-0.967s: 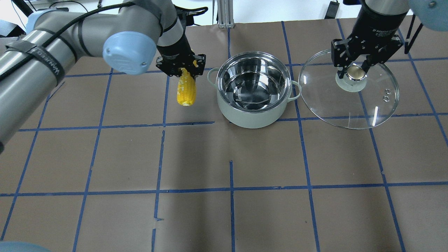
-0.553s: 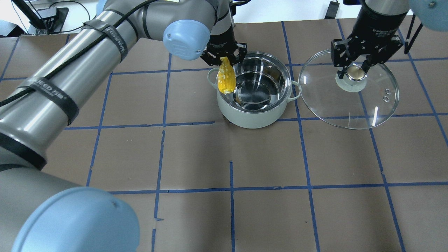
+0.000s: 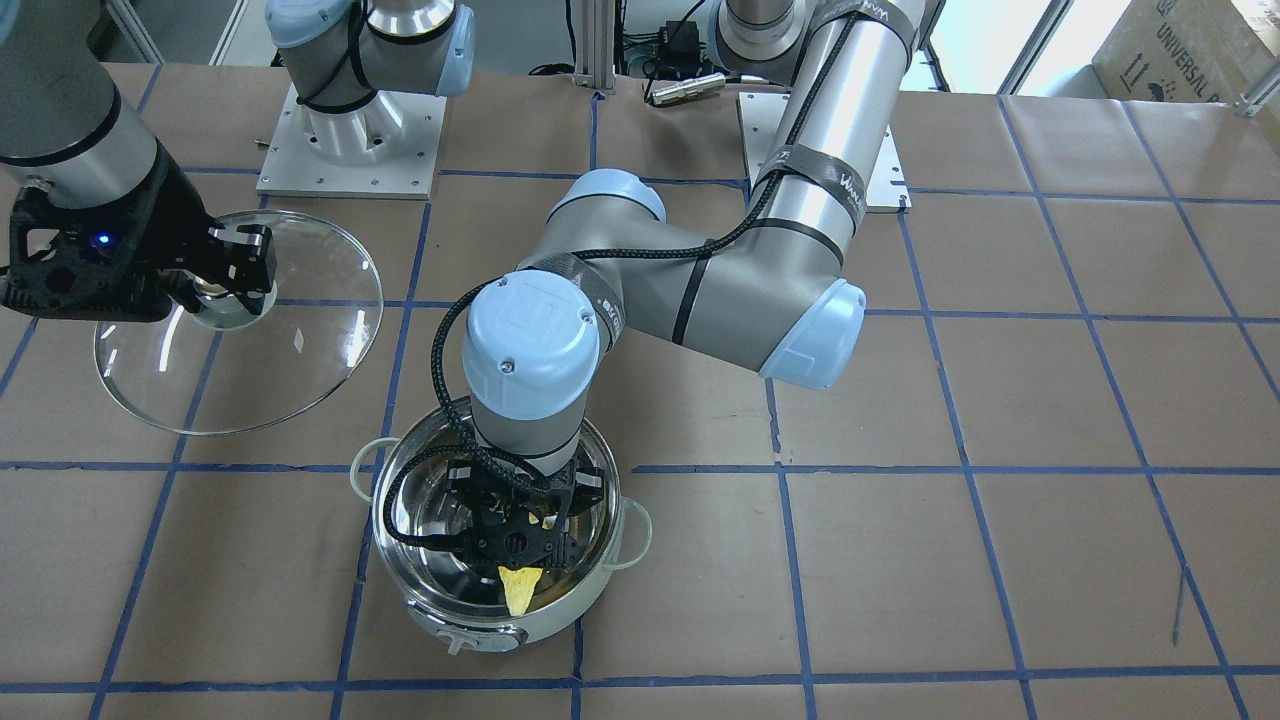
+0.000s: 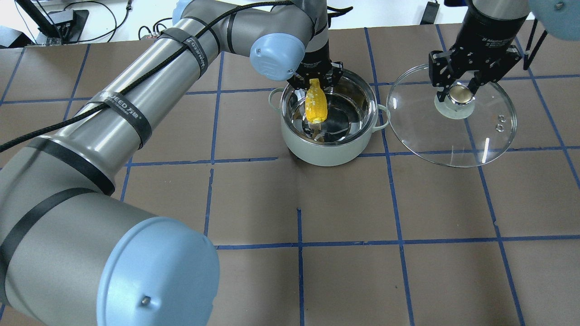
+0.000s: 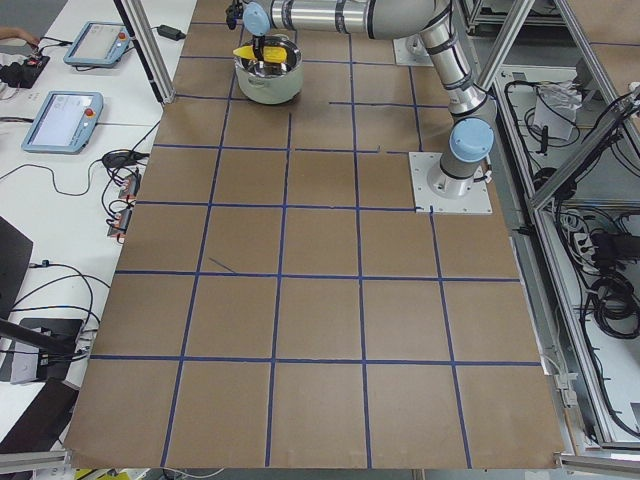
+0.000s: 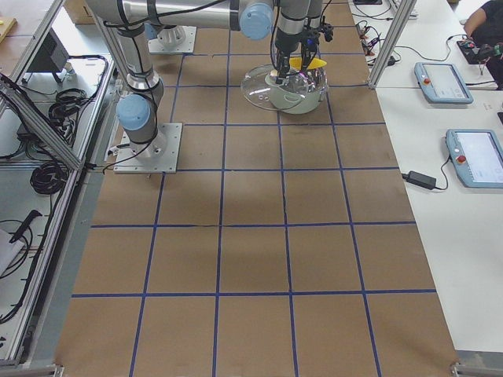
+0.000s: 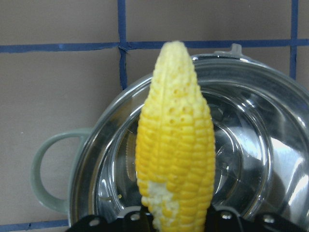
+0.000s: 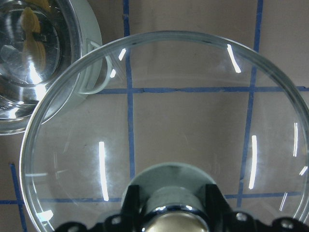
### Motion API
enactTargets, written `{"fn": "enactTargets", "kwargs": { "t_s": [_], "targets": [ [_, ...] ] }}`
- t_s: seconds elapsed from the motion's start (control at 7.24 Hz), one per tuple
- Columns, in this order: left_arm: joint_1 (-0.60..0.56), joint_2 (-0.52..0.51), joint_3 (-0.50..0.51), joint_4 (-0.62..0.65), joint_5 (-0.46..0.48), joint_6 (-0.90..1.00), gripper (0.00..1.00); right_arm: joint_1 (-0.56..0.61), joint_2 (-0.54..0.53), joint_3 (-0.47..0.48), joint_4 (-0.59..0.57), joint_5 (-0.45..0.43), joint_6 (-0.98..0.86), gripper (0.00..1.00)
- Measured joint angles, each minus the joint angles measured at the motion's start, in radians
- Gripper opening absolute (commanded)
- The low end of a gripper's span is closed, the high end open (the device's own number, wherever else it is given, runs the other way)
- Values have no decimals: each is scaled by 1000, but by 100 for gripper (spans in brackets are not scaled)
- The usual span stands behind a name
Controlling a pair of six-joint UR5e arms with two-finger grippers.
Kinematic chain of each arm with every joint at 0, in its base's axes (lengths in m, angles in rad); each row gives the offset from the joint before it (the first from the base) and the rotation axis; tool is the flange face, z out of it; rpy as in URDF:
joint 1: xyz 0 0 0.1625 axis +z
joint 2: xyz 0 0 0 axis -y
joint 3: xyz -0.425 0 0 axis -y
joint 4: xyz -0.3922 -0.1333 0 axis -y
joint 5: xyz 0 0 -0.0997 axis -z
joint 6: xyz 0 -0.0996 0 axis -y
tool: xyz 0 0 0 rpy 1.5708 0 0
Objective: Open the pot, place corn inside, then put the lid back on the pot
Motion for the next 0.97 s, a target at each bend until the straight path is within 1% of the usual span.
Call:
{"fn": "enactTargets", "kwargs": {
  "t_s": [0.14,0.55,0.83,0.97],
  "targets": [
    [-3,-4,-2,0,0,-1,100,0,0,0,0,0,-1,24],
    [-14,-23,4,5,1,-6,100,-1,0,0,0,0,0,24],
    [7,32,-6,-31,1,-1,100,-2,0,0,0,0,0,24],
    [35,73,-12,-86,1,13,100,-1,0,-1,0,1,1,24]
  ]
}}
